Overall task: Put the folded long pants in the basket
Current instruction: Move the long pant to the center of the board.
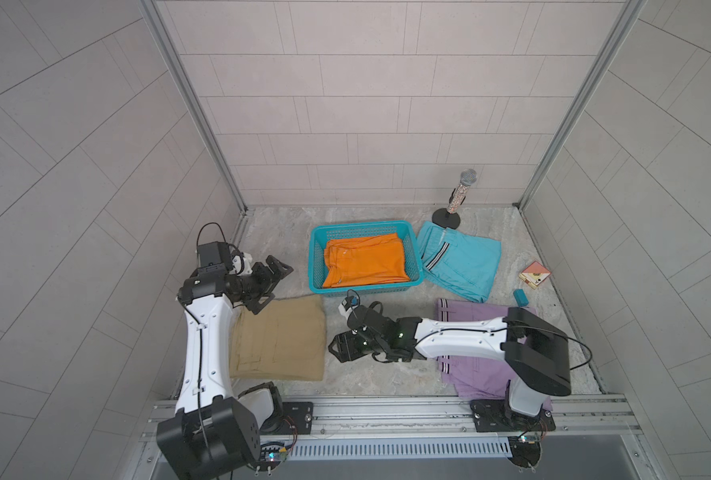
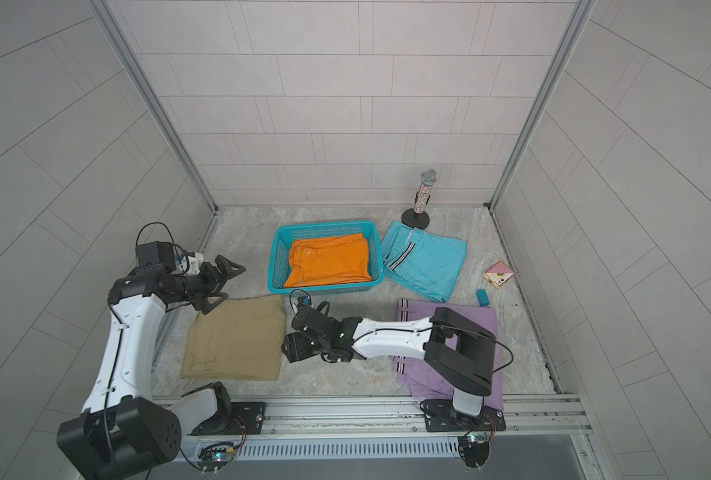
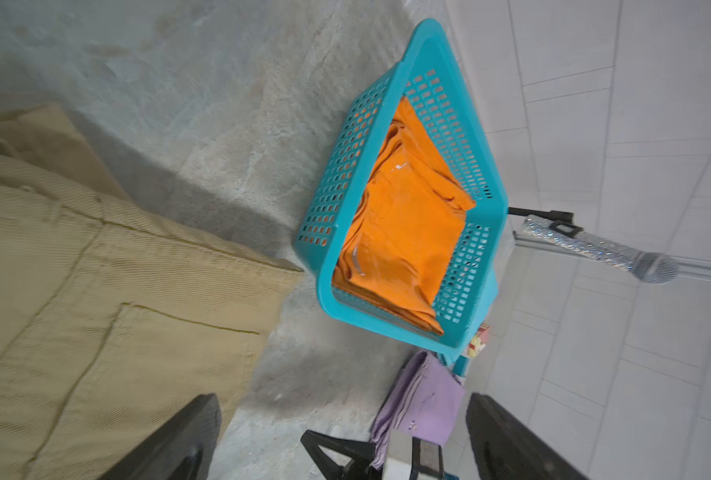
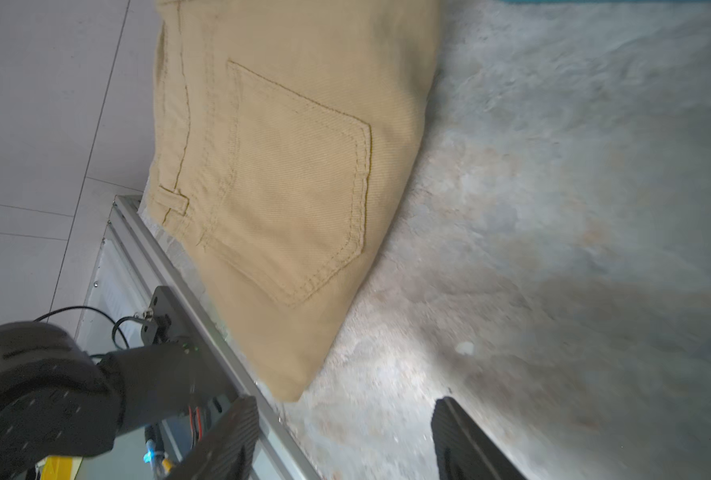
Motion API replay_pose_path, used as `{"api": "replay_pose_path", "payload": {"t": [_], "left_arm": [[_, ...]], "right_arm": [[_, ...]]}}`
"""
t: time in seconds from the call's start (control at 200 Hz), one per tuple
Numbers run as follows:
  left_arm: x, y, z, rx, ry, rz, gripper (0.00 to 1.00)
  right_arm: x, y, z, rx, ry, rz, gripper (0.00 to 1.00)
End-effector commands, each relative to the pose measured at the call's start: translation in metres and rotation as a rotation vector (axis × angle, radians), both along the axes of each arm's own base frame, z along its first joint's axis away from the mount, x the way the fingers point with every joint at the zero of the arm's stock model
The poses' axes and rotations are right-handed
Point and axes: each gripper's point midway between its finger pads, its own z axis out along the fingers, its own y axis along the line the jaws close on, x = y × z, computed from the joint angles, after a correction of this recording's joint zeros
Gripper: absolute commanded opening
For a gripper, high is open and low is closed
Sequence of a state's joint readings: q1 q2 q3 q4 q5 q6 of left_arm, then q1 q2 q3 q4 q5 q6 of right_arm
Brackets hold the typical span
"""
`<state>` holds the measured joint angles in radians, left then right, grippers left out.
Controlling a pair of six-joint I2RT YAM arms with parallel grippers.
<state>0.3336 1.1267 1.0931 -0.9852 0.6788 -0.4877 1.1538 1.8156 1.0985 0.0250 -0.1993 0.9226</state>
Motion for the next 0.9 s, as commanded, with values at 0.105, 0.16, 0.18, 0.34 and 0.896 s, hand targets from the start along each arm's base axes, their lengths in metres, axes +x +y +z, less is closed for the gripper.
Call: {"api": "replay_pose_path", "payload": {"t": [0.105, 0.16, 0.18, 0.34, 0.896], "left_arm": [[-0.055, 0.024, -0.013, 0.263, 0.165, -0.042, 1.00], [-0.059, 0.024, -0.021, 0.253, 0.195, -0.026, 1.00], [-0.059, 0.021, -0.025, 0.236, 0.202, -0.031, 1.00], [-0.064, 0.011, -0.029, 0.175, 0.217, -0.058, 1.00], [-0.073, -0.055, -0.083, 0.132, 0.215, -0.167, 1.00]], "right_arm": [[0.005, 0.042, -0.041, 0.029, 0.105, -0.016, 0.68], [0.009, 0.045, -0.052, 0.009, 0.108, -0.030, 0.67], [0.011, 0.045, -0.056, 0.000, 0.109, -0.038, 0.66], [0.016, 0.045, -0.076, -0.031, 0.118, -0.074, 0.43], [-0.012, -0.198, -0.058, -0.206, 0.033, -0.338, 0.00]]}}
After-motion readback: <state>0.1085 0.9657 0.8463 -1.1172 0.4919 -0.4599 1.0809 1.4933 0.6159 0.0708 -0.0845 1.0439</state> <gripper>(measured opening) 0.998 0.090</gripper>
